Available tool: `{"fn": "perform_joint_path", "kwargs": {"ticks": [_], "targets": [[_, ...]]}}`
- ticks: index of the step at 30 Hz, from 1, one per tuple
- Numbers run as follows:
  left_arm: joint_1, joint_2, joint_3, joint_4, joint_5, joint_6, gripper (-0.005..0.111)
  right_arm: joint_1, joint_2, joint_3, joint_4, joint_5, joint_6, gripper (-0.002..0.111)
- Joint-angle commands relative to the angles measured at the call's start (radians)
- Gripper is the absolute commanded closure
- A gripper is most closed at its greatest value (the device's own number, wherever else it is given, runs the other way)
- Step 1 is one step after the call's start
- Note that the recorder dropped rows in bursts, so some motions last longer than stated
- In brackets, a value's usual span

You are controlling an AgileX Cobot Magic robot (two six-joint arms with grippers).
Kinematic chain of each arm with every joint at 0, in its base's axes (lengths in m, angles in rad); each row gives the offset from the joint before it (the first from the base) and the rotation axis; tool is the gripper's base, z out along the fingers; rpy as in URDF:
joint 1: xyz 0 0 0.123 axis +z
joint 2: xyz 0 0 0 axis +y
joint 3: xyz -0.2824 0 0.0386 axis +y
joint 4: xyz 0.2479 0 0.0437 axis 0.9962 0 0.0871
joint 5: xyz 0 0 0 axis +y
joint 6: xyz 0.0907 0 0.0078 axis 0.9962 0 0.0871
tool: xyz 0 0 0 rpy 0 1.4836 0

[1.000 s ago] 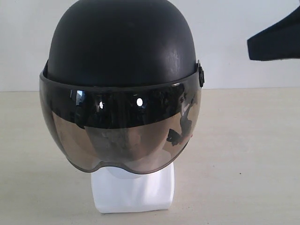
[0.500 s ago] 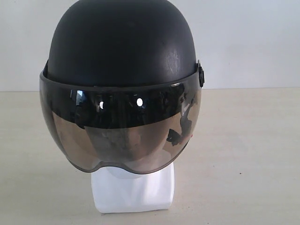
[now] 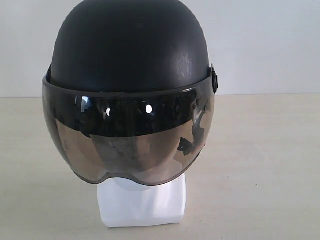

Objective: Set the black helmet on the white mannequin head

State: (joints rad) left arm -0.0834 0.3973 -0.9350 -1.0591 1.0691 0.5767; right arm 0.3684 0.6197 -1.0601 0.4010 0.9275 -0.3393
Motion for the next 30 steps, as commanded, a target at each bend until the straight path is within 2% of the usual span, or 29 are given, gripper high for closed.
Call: {"fn": "perform_joint_path", "kwargs": {"ticks": [1,4,5,7,9,10,13,15,18,20,26,30], "targets": [[-0.008,-0.004,0.005,-0.005,-0.003,-0.008,0.102,0.001,-0.006,0.002,0.003,-0.004,-0.008,0.108],[-0.008,-0.044,-0.007,0.060,-0.003,0.031,0.102,0.001,-0.006,0.002,0.003,-0.004,-0.006,0.108],[-0.008,-0.071,-0.028,0.132,-0.010,0.042,0.102,0.001,-0.006,0.002,0.003,-0.004,-0.006,0.108],[-0.008,-0.150,-0.089,0.406,-0.026,-0.012,0.102,0.001,-0.006,0.002,0.003,-0.004,-0.006,0.108],[-0.008,-0.250,-0.139,0.761,-0.024,-0.247,0.102,0.001,-0.006,0.002,0.003,-0.004,-0.008,0.108],[-0.008,-0.297,-0.144,0.973,-0.015,-0.418,0.102,0.001,-0.006,0.002,0.003,-0.004,-0.008,0.108],[-0.008,-0.374,-0.111,1.268,-0.013,-0.694,0.102,0.001,-0.006,0.002,0.003,-0.004,-0.008,0.108],[-0.008,-0.397,-0.046,1.420,-0.088,-0.874,0.102,0.001,-0.006,0.002,0.003,-0.004,0.000,0.108],[-0.008,-0.397,0.104,1.522,-0.275,-1.036,0.102,0.001,-0.006,0.002,0.003,-0.004,0.001,0.108],[-0.008,-0.397,0.206,1.520,-0.383,-1.045,0.102,0.001,-0.006,0.002,0.003,-0.004,0.001,0.108],[-0.008,-0.397,0.549,1.429,-0.737,-1.056,0.102,0.001,-0.006,0.002,0.003,-0.004,0.001,0.108],[-0.008,-0.397,0.716,1.333,-0.843,-1.090,0.102,0.001,-0.006,0.002,0.003,-0.004,0.001,0.108]]}}
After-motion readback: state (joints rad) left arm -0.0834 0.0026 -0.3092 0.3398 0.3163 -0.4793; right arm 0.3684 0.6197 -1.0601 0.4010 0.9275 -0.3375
